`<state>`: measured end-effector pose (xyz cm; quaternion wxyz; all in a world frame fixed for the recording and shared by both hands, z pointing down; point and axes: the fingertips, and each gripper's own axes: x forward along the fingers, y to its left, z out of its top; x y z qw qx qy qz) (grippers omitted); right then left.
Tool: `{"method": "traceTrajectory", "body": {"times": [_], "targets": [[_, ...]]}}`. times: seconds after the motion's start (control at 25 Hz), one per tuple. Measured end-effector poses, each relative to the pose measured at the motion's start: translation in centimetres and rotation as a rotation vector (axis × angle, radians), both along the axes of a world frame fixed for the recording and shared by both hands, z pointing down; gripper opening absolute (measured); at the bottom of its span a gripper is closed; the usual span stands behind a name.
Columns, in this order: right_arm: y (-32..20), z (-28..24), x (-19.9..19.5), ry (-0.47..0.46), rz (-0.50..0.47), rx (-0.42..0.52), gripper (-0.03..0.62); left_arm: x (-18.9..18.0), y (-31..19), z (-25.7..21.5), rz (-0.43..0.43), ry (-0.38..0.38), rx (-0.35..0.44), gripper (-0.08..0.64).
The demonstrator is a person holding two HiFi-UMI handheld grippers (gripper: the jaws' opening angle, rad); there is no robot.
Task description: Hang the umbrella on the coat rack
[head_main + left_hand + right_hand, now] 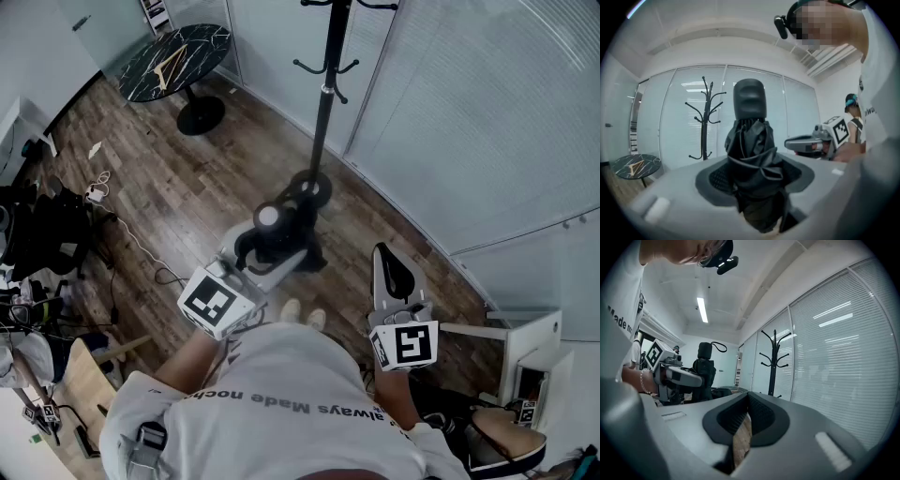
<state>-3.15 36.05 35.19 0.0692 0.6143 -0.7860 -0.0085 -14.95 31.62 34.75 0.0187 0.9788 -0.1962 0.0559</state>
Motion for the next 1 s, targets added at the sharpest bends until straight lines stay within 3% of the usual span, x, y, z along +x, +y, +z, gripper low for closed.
{"method": "traceTrajectory", "body": {"times": [0.68, 1.0], "targets": [[-4.2, 0.9, -3.9, -0.052, -0.045, 0.006, 0.002, -3.9, -3.7, 1.6, -0.013, -0.001, -0.02, 0.25], [-7.7, 1.0, -3.4, -0.057, -0.072, 0.004, 0.002, -3.3, -7.3, 1.3, -0.04, 0.005, -0.015, 0.25]]}}
